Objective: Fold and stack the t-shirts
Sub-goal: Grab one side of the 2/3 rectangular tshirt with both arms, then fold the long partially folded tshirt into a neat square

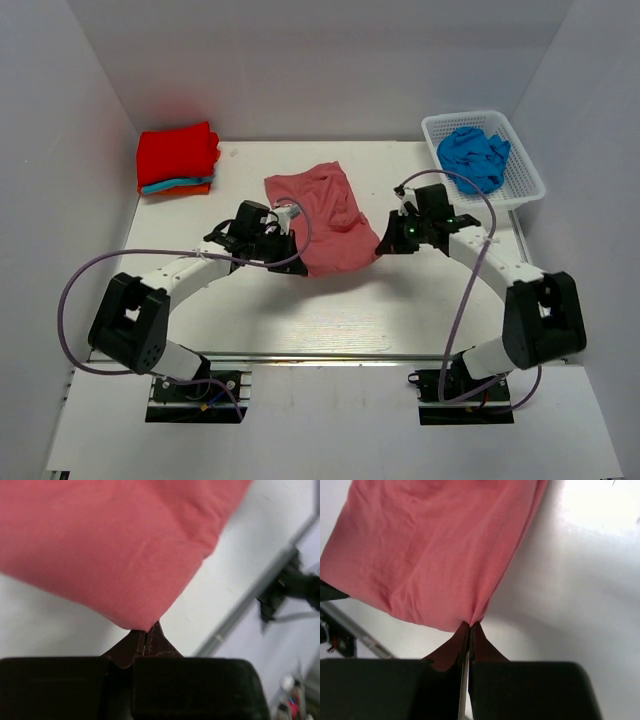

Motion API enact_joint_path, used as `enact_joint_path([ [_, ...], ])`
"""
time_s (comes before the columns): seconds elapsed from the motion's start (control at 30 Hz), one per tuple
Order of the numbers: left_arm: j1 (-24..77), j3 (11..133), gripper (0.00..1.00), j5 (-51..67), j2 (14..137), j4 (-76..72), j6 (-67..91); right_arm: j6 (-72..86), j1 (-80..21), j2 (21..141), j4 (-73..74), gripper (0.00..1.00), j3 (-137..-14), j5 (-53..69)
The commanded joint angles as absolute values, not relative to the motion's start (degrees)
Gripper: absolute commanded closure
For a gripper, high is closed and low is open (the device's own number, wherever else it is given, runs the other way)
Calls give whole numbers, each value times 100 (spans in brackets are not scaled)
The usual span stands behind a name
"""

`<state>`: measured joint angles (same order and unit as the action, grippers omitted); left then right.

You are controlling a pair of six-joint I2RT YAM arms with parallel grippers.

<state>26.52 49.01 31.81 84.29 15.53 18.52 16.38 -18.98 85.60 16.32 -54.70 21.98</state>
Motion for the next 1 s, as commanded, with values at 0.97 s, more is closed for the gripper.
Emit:
enact_joint_path([
  [0.97, 2532, 6302, 100, 2804, 7830, 3210, 3111, 1784, -1872, 9191, 4235, 100, -8876, 1925],
])
